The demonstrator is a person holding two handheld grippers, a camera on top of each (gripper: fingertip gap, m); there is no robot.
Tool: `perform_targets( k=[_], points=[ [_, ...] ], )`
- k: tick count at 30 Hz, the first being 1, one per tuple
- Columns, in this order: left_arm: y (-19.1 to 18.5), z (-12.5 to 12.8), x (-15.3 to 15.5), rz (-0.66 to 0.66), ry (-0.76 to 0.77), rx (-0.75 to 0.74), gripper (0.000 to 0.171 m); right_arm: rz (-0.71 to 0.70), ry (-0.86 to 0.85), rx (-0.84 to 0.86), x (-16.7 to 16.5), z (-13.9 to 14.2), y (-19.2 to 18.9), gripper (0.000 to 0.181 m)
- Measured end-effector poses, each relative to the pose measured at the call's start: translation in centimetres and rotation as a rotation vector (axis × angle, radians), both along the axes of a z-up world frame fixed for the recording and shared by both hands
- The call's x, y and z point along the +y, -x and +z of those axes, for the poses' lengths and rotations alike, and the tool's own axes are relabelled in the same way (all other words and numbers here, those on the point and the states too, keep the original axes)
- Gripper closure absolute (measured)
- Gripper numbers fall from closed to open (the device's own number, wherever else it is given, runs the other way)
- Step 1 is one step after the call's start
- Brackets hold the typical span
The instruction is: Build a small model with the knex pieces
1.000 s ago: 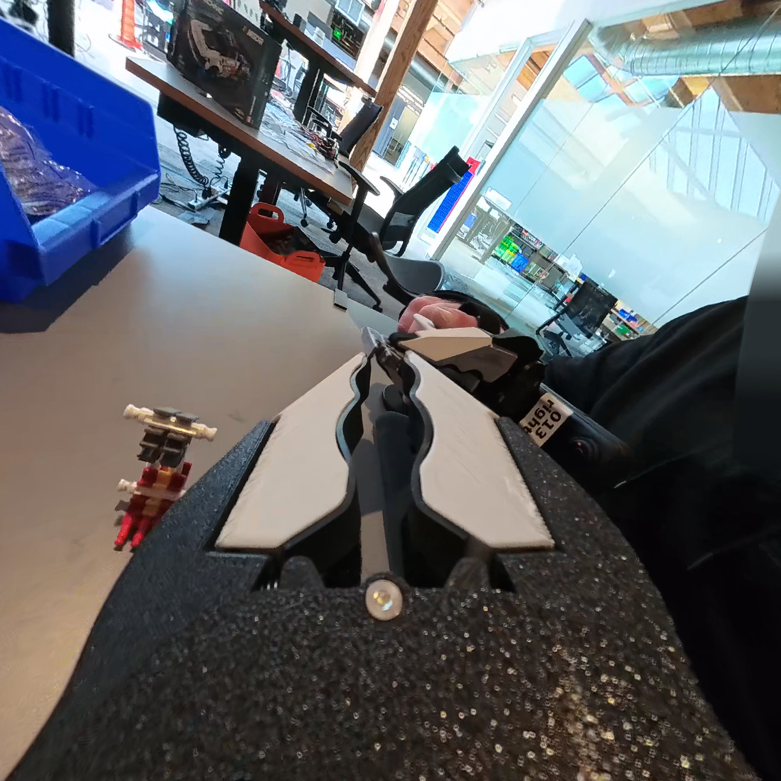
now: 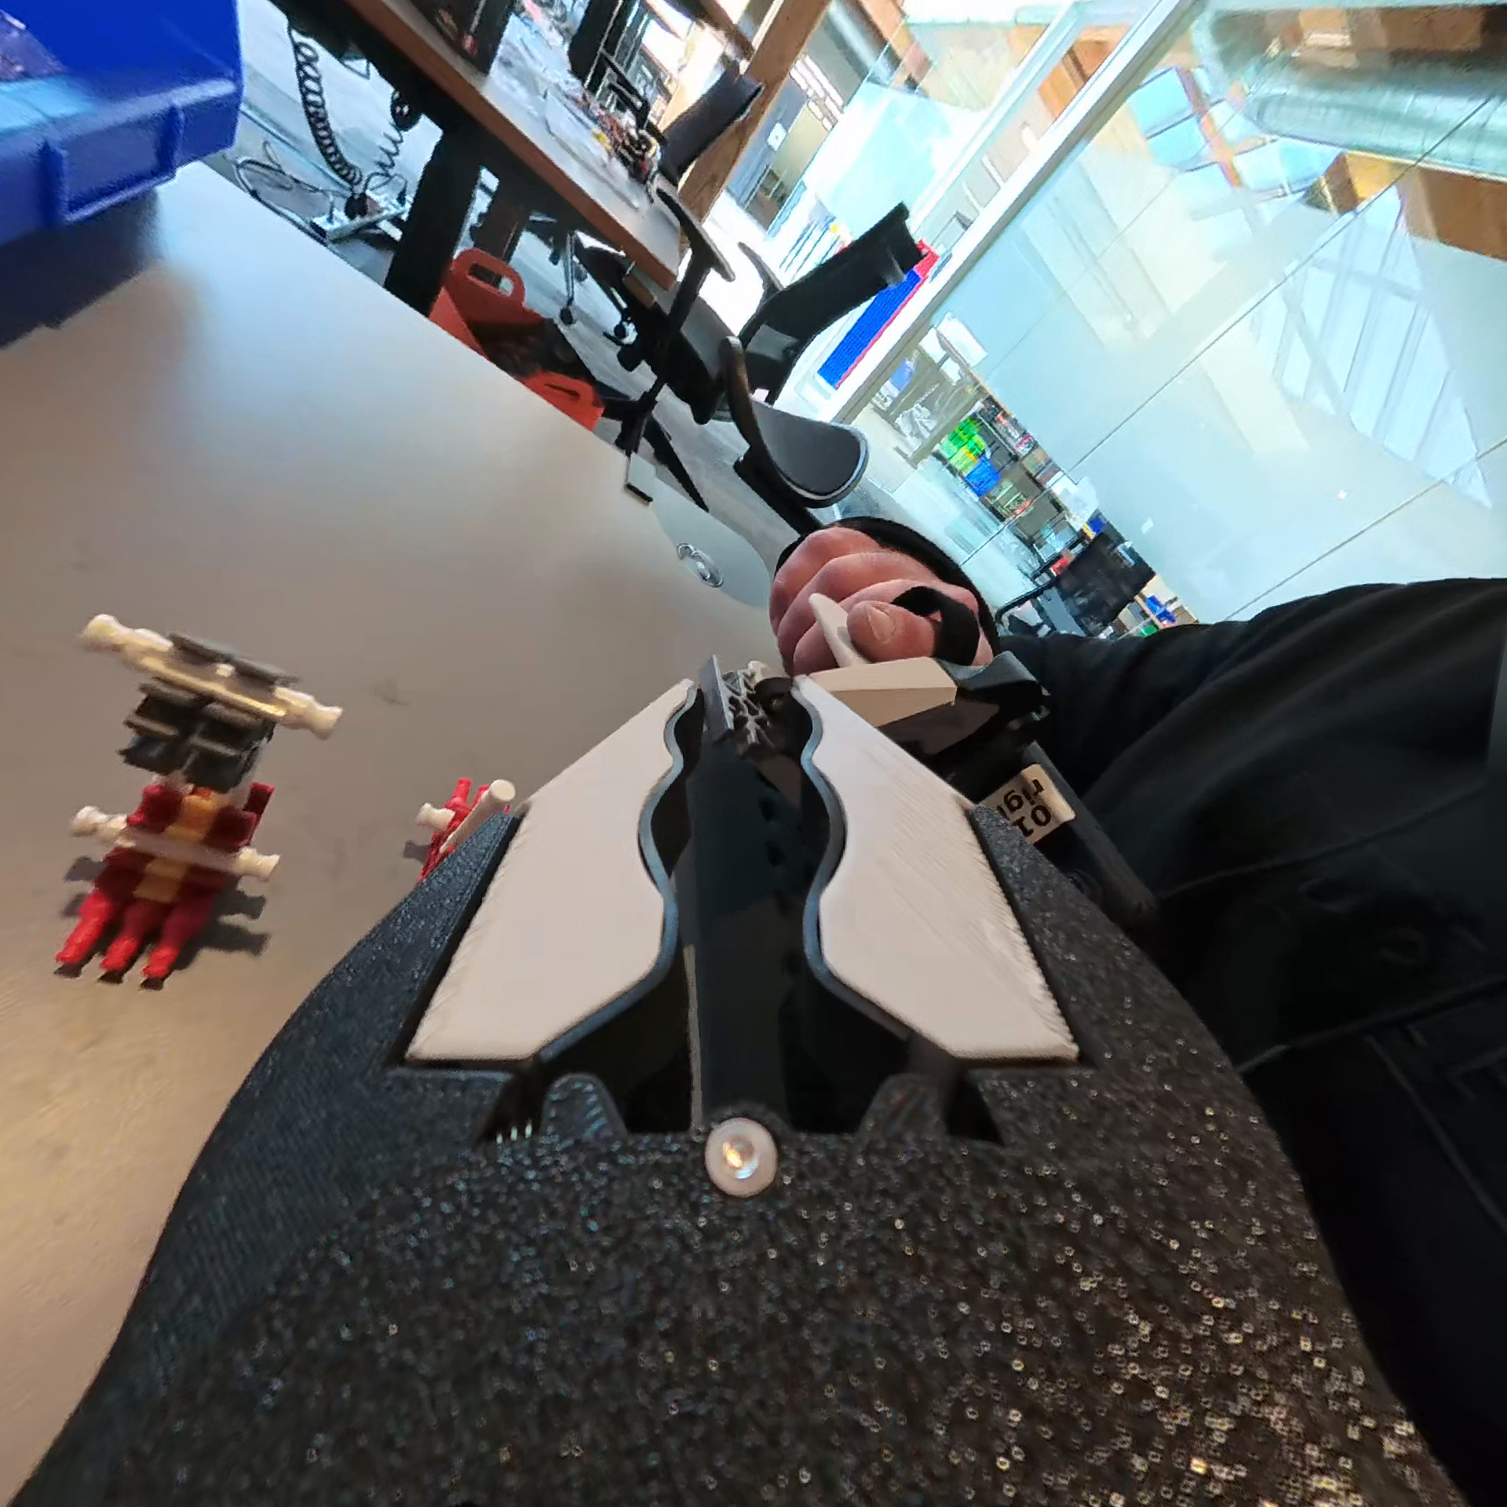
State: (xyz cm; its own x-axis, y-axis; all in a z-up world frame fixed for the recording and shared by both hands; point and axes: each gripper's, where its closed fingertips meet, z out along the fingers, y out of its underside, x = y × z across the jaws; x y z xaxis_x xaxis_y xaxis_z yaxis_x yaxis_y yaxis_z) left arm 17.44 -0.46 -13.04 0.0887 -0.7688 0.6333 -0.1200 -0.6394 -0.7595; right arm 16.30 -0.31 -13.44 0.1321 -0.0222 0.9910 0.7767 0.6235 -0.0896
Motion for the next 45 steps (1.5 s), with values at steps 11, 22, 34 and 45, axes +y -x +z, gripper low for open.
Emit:
perform_targets(
  k=[11,22,34,45],
  points=[
    [0.3,0.3,0.2,0.001,-0.018,0.011,0.155,-0.019,-0.01,0.03,0.3,0.6,-0.2,0.176],
    [1.6,-0.6,1.6,0.049,-0.242,0.177,0.167,0.075,0.291,0.155,0.2,-0.1,-0.2,0.158],
    [3.5,-2.8,2.9,-0.033,-0.584,0.597,0.166,0.218,1.431,0.426,2.2,-3.8,1.0,0.146],
    [4.1,-4.1,3.8,-0.075,-0.652,0.733,0.166,0.215,1.483,0.354,3.1,-5.5,3.1,0.148]
  ],
)
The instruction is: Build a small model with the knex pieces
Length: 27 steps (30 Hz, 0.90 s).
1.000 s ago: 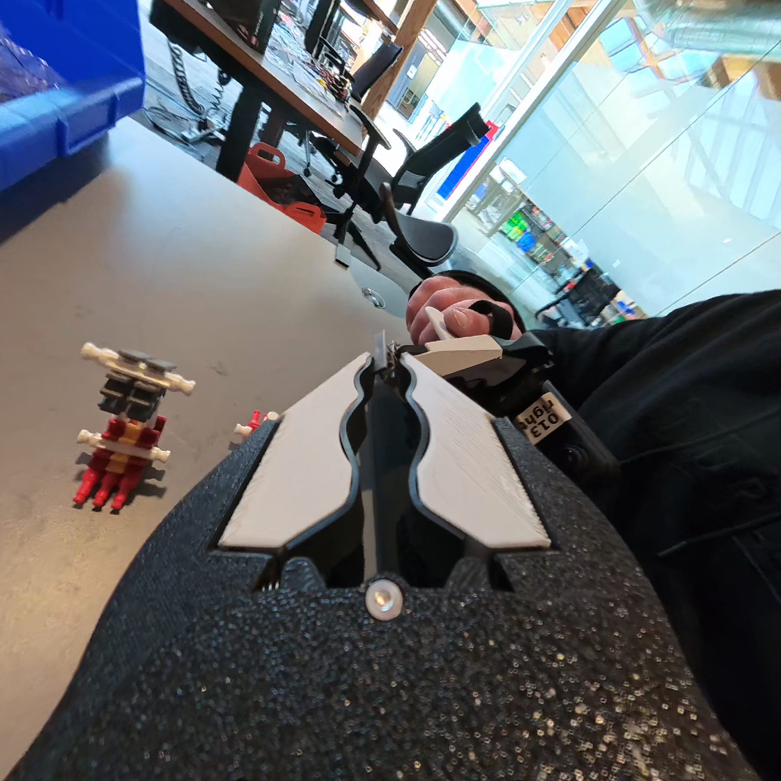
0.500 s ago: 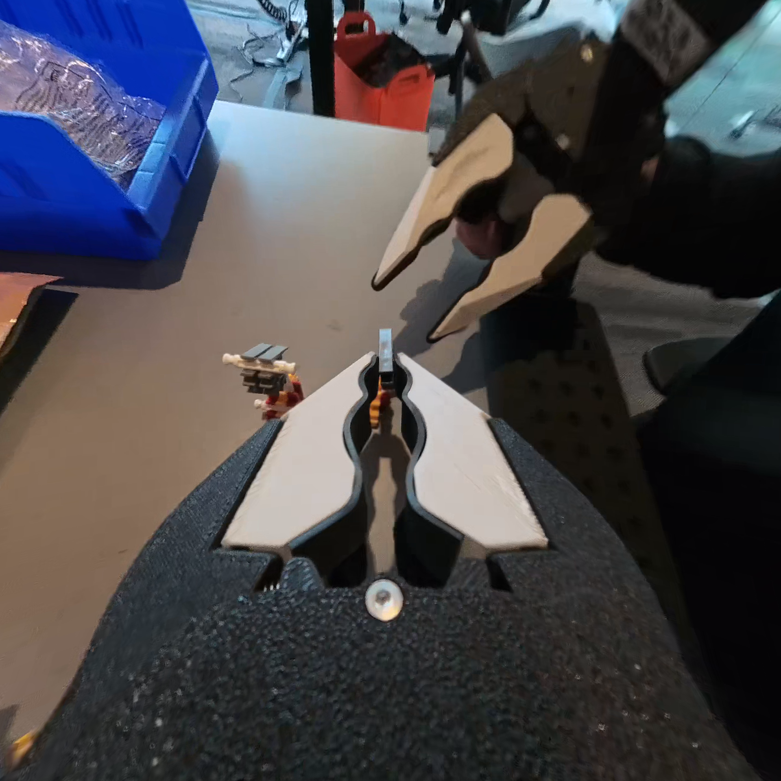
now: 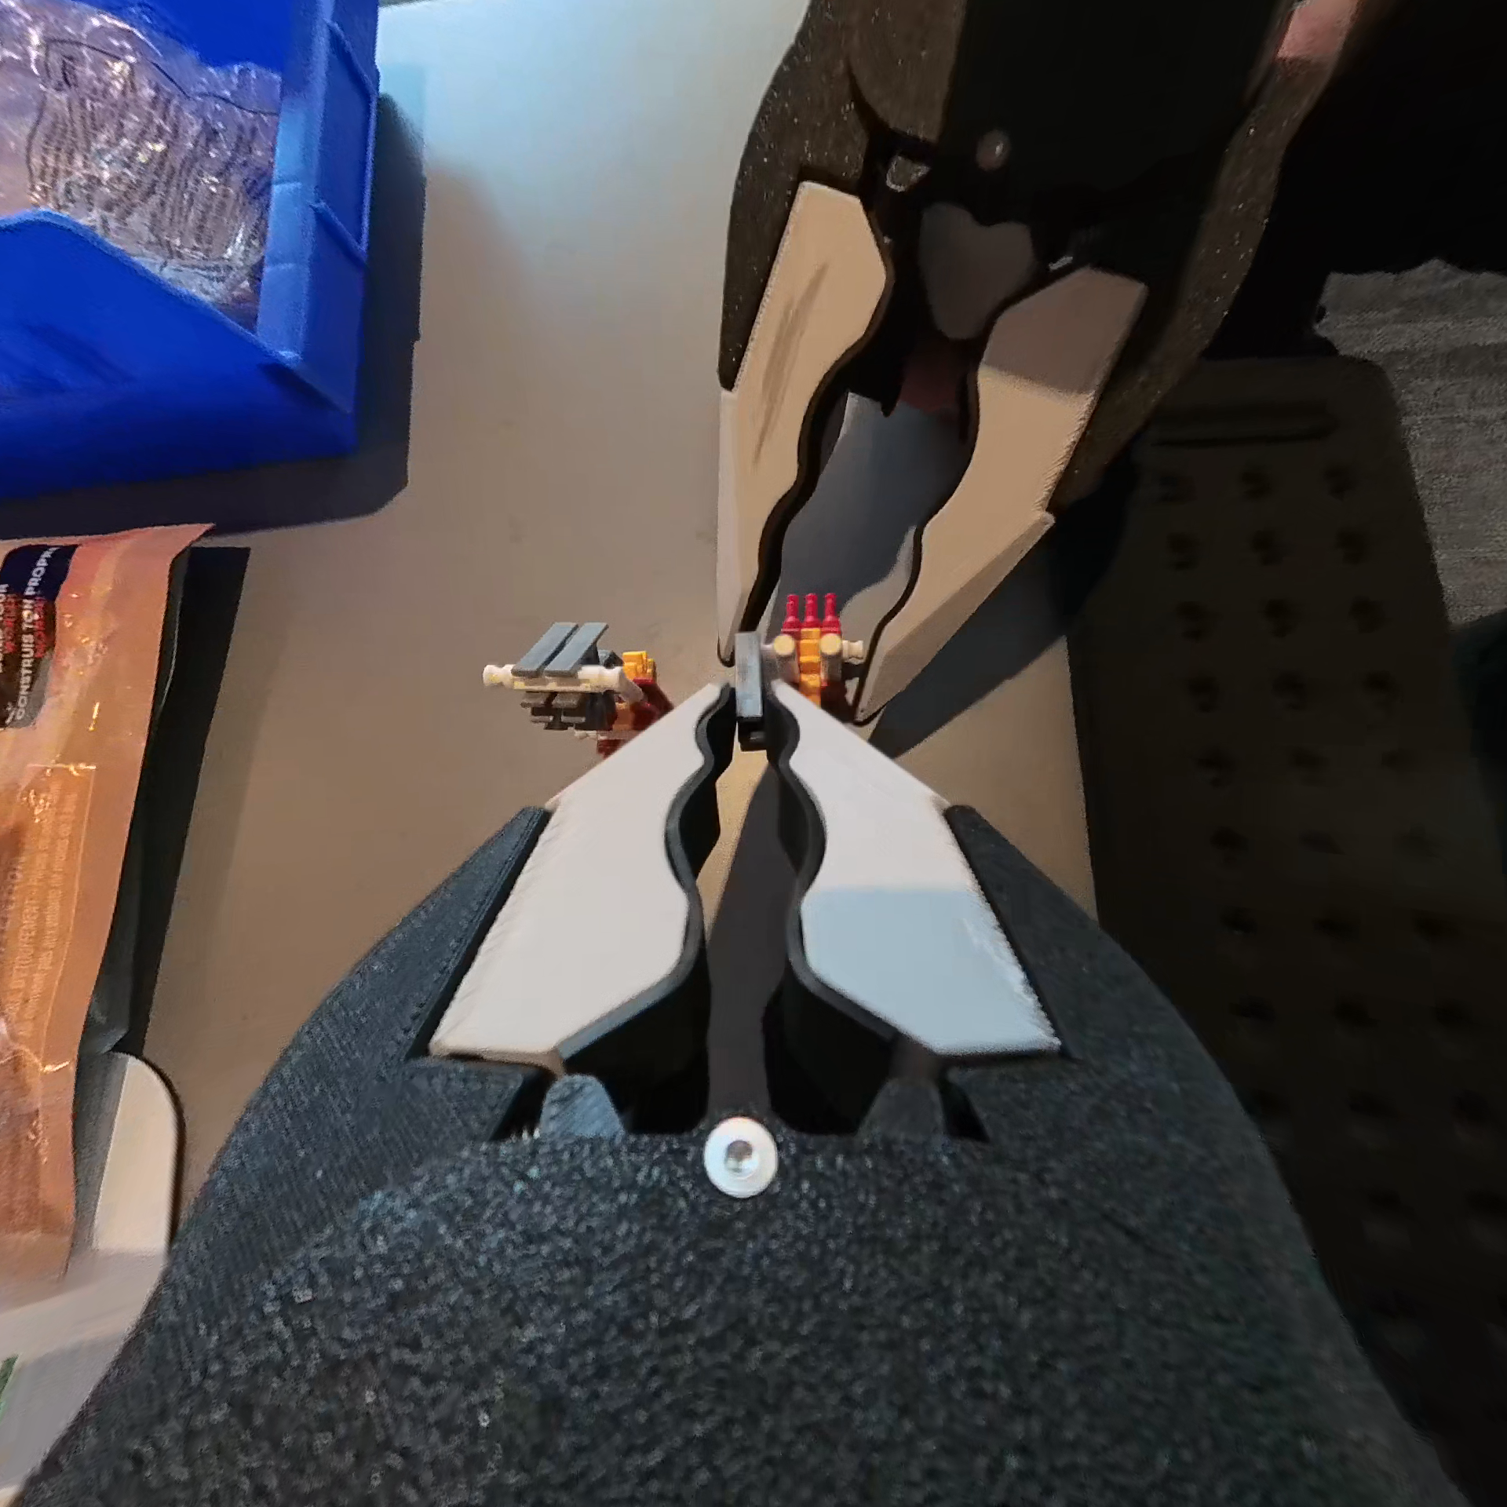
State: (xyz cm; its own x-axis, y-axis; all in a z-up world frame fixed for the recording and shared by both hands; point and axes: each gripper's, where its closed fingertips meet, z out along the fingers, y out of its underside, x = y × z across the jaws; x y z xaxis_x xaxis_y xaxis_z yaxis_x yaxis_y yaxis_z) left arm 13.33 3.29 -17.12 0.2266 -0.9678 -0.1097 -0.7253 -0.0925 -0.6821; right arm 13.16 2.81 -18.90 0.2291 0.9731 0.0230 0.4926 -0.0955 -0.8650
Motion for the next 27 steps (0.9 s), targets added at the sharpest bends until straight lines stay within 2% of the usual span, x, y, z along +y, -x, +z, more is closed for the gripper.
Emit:
perform_targets(
  k=[3,9,16,27],
  points=[
    [-0.8,0.3,-0.5,-0.034,0.044,-0.041,0.166,0.012,0.006,-0.014,-0.2,-0.2,0.1,0.149],
    [-1.0,-0.1,-0.4,-0.061,0.041,-0.005,0.166,0.006,0.009,-0.021,-0.1,-0.4,-0.2,0.151],
    [-1.1,-0.3,-0.7,-0.092,0.022,0.025,0.166,0.034,0.117,0.031,-0.7,0.6,-1.1,0.15],
    [-0.8,-0.1,-1.2,-0.093,0.051,0.028,0.166,0.09,0.115,0.035,-0.7,1.0,-0.9,0.162]
  ],
)
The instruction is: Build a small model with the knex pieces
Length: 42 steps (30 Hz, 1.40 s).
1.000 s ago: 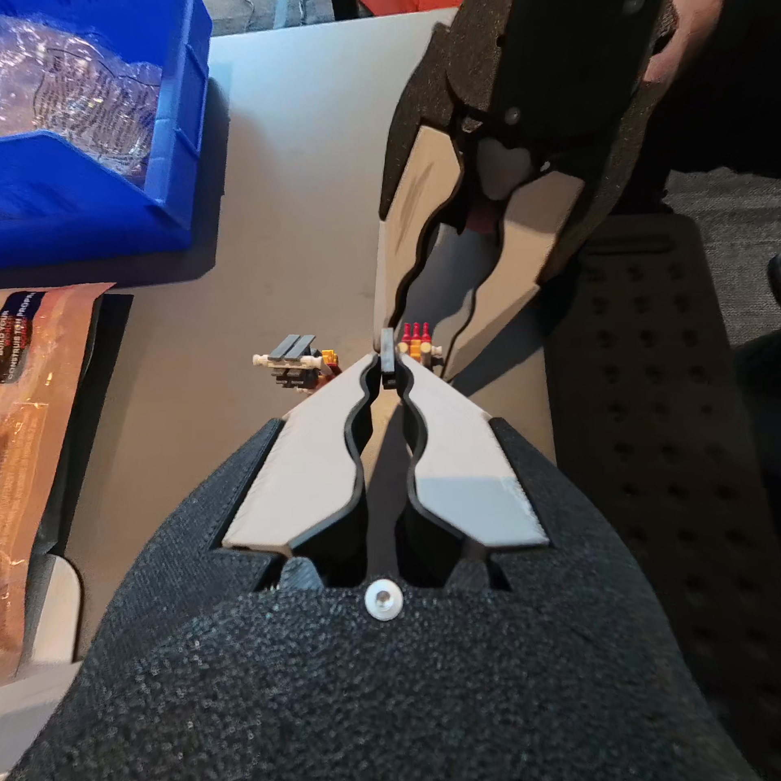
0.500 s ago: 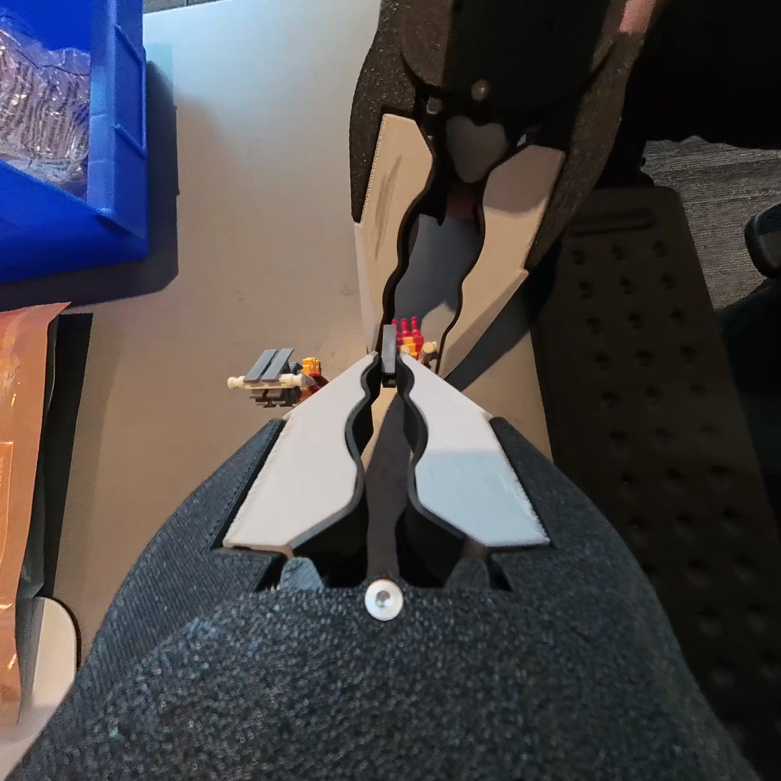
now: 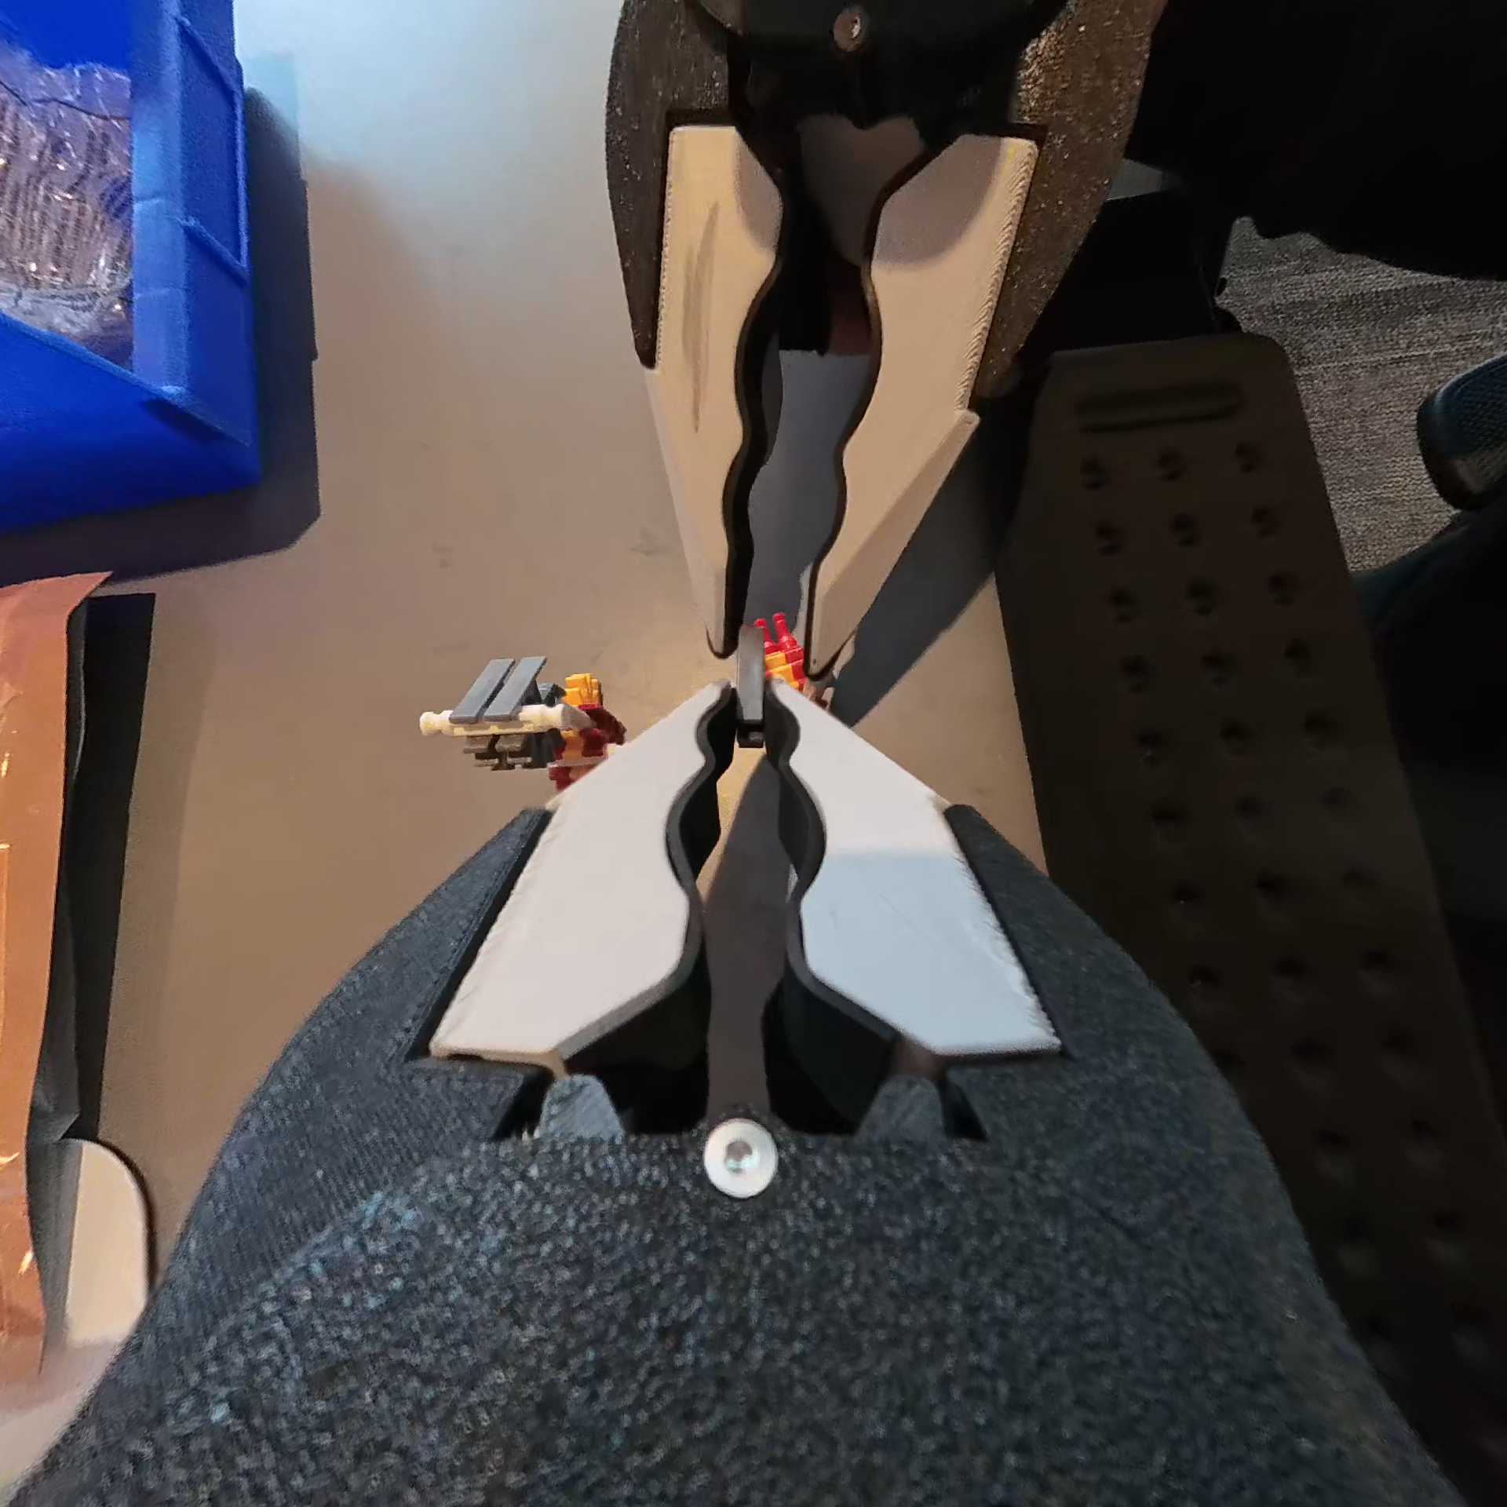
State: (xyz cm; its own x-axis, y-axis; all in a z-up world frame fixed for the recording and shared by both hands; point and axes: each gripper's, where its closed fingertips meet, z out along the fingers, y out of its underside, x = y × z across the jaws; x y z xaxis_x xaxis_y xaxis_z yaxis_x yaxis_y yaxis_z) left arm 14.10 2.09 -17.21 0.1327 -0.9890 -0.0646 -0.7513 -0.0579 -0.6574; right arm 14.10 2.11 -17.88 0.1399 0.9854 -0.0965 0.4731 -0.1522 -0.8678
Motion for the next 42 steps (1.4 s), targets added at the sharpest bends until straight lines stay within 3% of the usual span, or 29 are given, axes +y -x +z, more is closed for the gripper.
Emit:
perform_targets(
  k=[6,9,21,30,42],
  points=[
    [0.3,-0.2,0.0,0.015,0.019,0.017,0.166,0.015,-0.006,0.001,-0.4,0.0,0.0,0.159],
    [0.3,0.0,-0.1,0.013,0.016,0.016,0.166,0.042,-0.011,-0.024,-0.9,-0.5,0.3,0.14],
    [0.4,-0.3,-0.2,0.003,-0.002,0.026,0.166,-0.012,-0.016,-0.022,0.0,-0.2,-0.6,0.146],
    [0.1,-0.5,-0.1,-0.004,-0.007,0.025,0.166,-0.03,-0.094,-0.047,0.2,-1.1,-0.1,0.167],
    [0.1,-0.4,-0.1,-0.016,-0.02,0.025,0.166,-0.047,-0.115,-0.048,0.0,-1.2,0.2,0.159]
  ],
)
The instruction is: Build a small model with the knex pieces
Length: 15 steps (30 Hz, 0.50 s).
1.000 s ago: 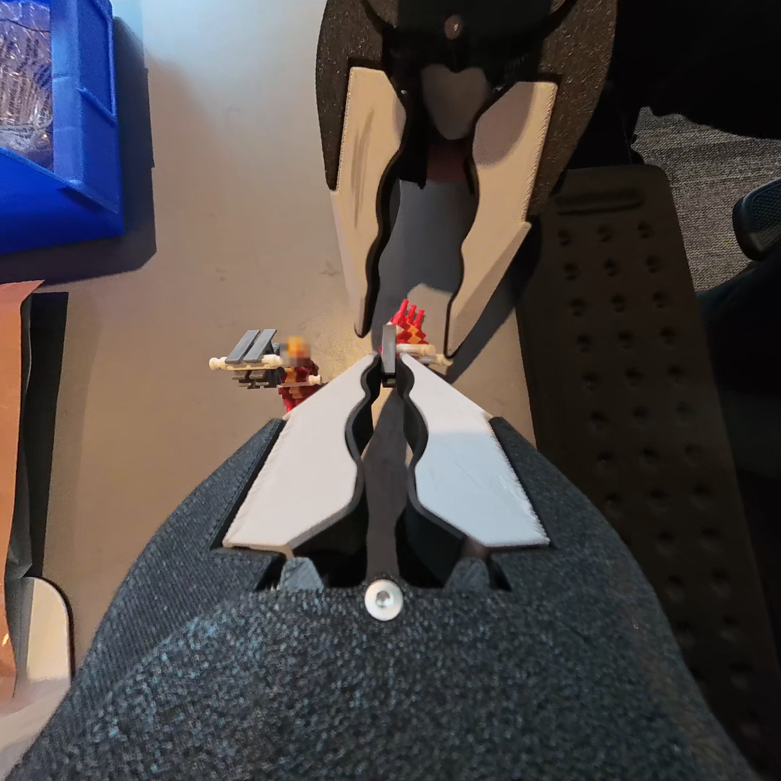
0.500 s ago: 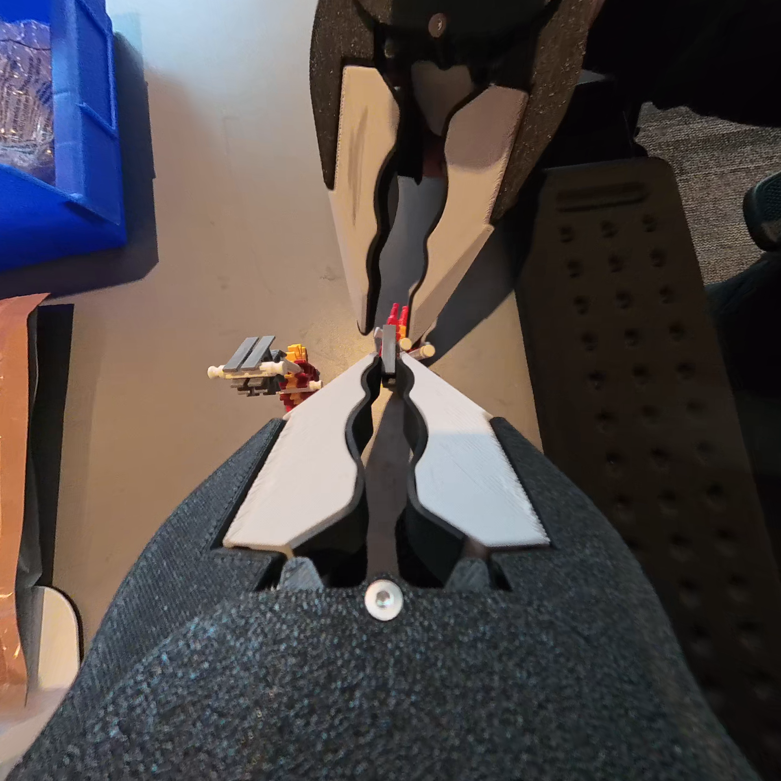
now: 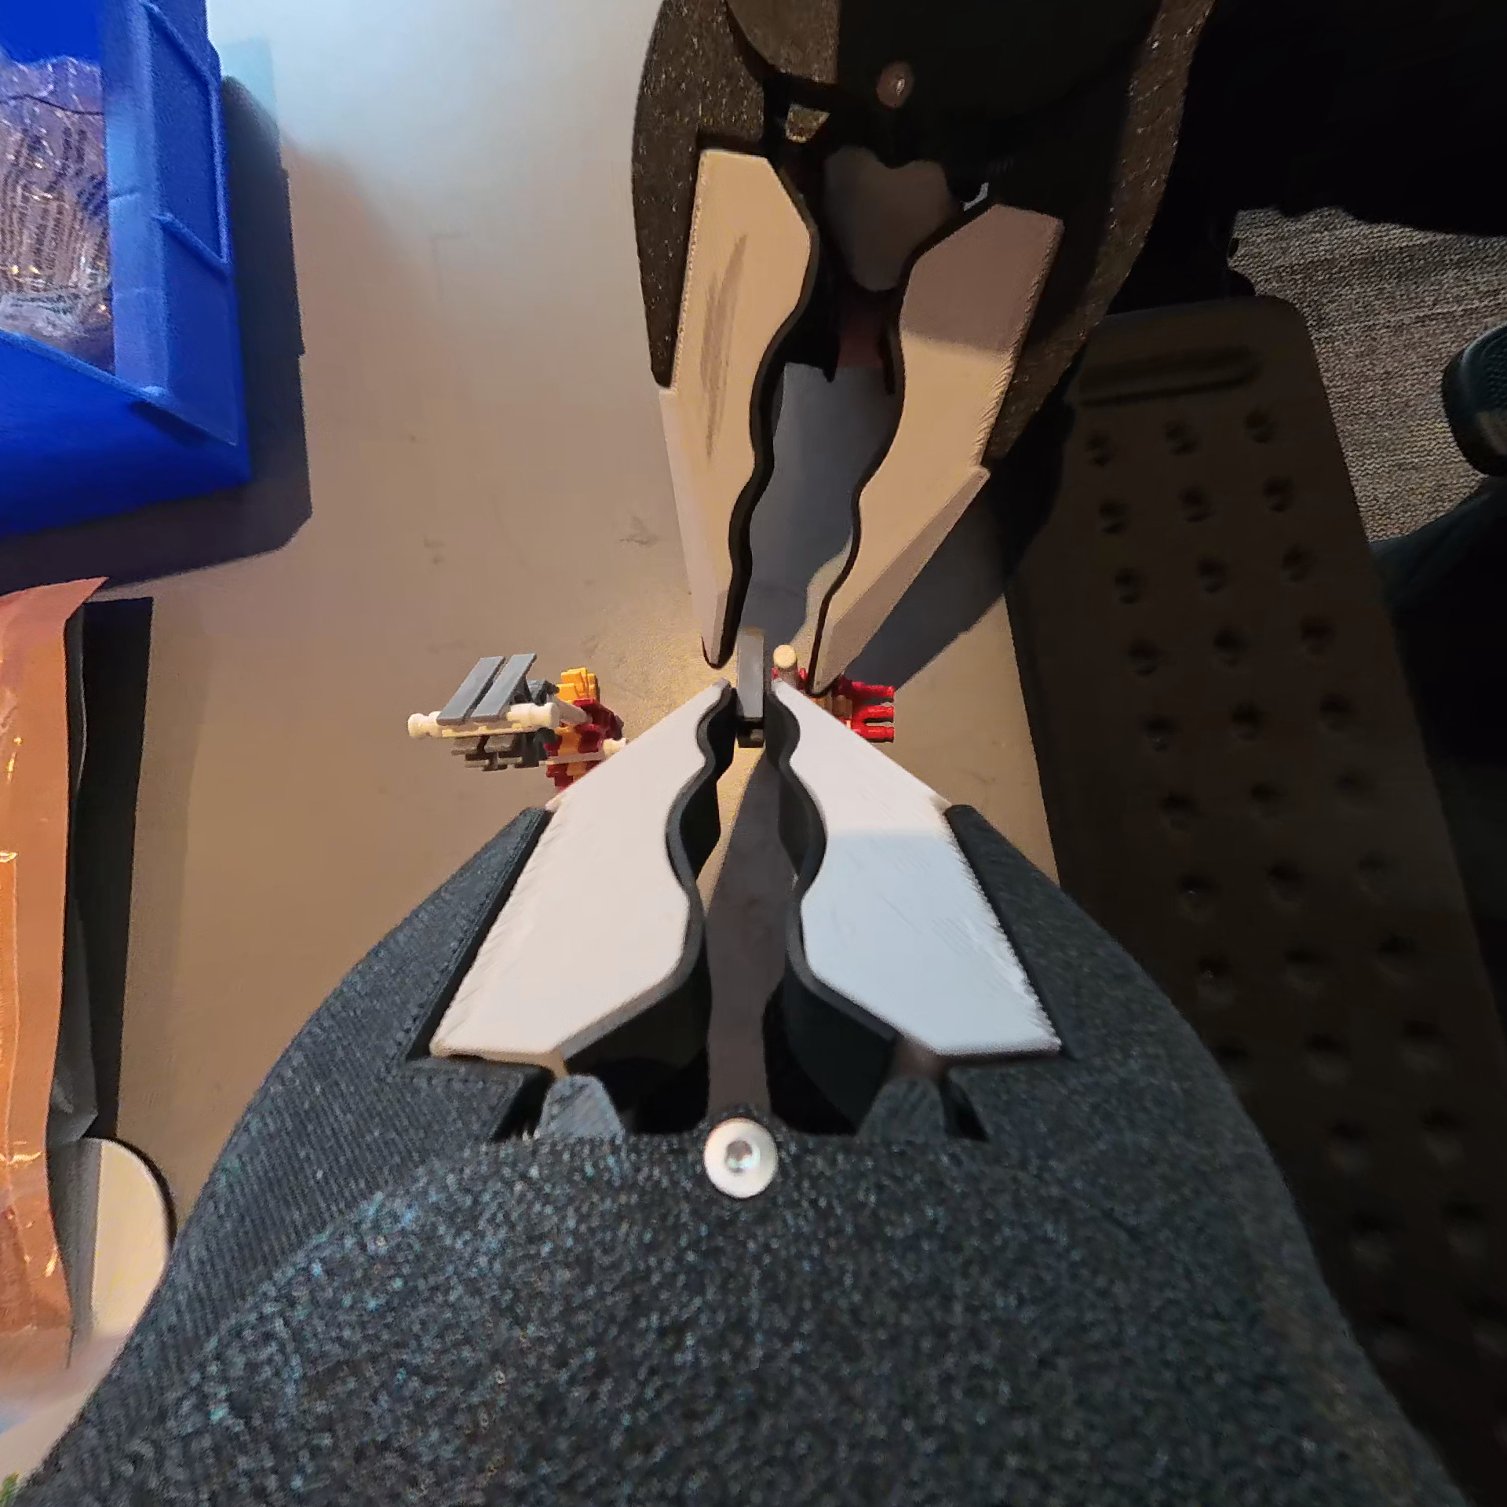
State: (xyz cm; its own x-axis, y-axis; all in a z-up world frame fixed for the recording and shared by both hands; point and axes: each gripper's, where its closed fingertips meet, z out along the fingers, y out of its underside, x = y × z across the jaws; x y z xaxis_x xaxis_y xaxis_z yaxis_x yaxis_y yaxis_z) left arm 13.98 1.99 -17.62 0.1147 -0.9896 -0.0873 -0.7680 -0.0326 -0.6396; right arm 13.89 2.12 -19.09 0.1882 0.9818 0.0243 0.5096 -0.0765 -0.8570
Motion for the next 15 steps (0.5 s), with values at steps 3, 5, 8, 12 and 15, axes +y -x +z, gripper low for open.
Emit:
perform_targets(
  k=[3,5,8,12,15],
  points=[
    [-0.17,0.14,-0.24,-0.025,-0.003,-0.011,0.166,-0.022,-0.005,-0.008,0.18,-0.22,-0.01,0.16],
    [-0.21,0.14,-0.26,-0.031,-0.006,-0.01,0.166,-0.026,0.004,-0.003,0.15,-0.17,-0.01,0.162],
    [-0.26,0.21,-0.17,-0.025,-0.006,-0.014,0.166,-0.024,0.001,-0.002,0.07,-0.14,-0.02,0.166],
    [-0.29,0.31,-0.16,-0.025,-0.006,-0.021,0.166,-0.027,0.007,-0.005,0.05,-0.19,-0.03,0.169],
    [-0.3,0.32,-0.16,-0.026,-0.006,-0.022,0.166,-0.026,0.007,-0.006,0.04,-0.2,-0.03,0.169]
  ],
)
